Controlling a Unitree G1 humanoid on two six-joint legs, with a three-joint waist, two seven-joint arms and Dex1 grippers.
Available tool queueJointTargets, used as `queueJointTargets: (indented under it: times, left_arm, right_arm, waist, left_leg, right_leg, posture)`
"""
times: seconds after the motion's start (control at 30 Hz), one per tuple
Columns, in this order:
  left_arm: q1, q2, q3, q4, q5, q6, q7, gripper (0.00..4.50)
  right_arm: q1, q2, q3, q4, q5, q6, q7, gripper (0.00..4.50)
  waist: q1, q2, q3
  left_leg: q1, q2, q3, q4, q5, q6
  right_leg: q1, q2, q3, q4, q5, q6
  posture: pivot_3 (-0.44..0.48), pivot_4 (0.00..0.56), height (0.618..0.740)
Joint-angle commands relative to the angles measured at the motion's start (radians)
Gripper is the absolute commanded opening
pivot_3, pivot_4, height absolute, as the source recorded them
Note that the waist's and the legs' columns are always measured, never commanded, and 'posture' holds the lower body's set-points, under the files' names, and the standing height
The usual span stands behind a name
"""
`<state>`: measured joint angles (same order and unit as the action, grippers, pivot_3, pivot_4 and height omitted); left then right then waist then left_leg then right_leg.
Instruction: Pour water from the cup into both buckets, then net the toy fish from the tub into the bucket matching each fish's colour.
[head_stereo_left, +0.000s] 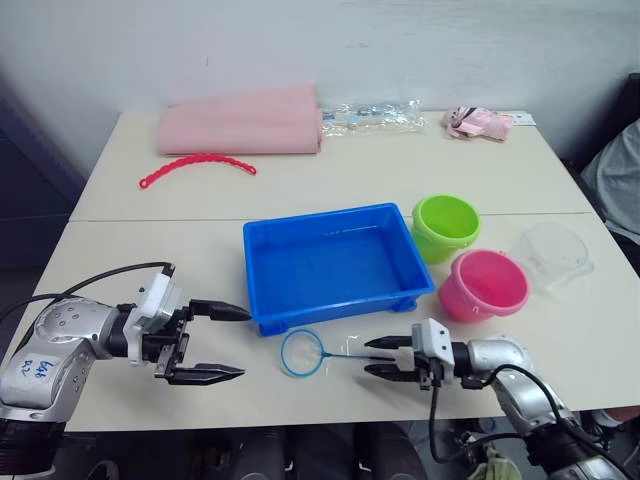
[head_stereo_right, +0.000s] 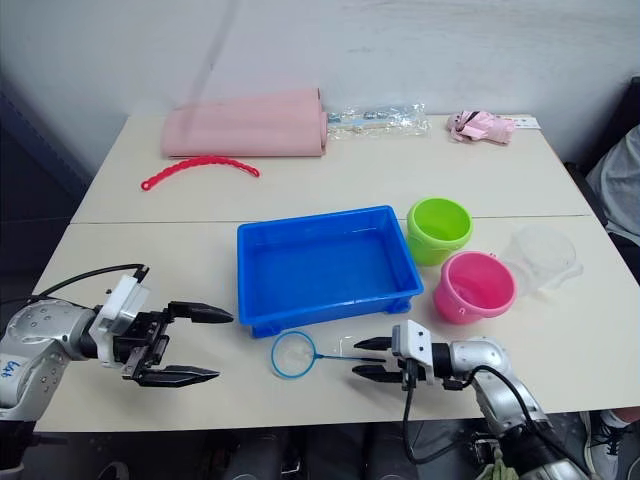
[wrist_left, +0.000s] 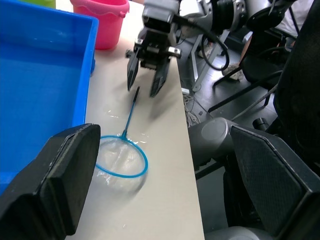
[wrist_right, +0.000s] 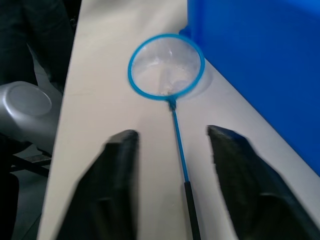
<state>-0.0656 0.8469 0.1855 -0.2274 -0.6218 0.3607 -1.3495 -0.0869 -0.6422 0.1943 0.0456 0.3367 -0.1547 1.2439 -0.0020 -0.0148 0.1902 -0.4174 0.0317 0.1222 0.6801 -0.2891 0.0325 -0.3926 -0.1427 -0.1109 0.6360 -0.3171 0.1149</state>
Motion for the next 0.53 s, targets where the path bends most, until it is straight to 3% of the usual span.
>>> queueJointTargets:
  times: [0.03, 0.2, 0.33, 0.53]
  left_arm:
    - [0.010, 0.015, 0.067, -0.020, -0.008, 0.017, 0.062, 4.50]
    - [0.096, 0.028, 0.138, 0.017, 0.054, -0.041, 0.102, 4.50]
    - [0.209, 0.042, 0.217, 0.120, 0.187, -0.231, 0.123, 4.50]
    - [0.234, 0.004, 0.260, 0.229, 0.234, -0.368, 0.186, 4.50]
  right_arm:
    - [0.048, -0.076, -0.104, -0.134, 0.085, 0.047, 0.019, 4.41]
    - [0.163, -0.210, -0.250, -0.286, 0.173, 0.121, 0.059, 4.47]
    - [0.344, -0.301, -0.507, -0.394, 0.257, 0.168, 0.088, 4.47]
    - [0.423, -0.270, -0.692, -0.302, 0.254, 0.097, 0.110, 4.47]
  waist:
    - [0.000, 0.000, 0.000]
    - [-0.001, 0.001, 0.001]
    - [0.002, 0.001, 0.001]
    - [0.002, -0.002, -0.001]
  left_leg:
    - [0.000, 0.000, 0.000, 0.000, 0.000, 0.000]
    - [0.002, 0.000, 0.001, -0.003, -0.001, -0.001]
    - [0.012, -0.001, 0.005, -0.016, -0.001, -0.001]
    - [0.014, 0.001, 0.003, -0.016, -0.009, -0.002]
  right_leg:
    - [0.000, 0.000, 0.000, 0.000, 0.000, 0.000]
    - [0.001, -0.004, 0.000, -0.001, 0.000, 0.000]
    - [0.006, -0.004, 0.001, -0.008, 0.000, -0.001]
    - [0.010, -0.006, -0.001, -0.012, 0.000, -0.001]
  posture:
    - [0.000, 0.150, 0.740]
    - [0.000, 0.150, 0.740]
    - [0.000, 0.150, 0.740]
    - [0.000, 0.150, 0.740]
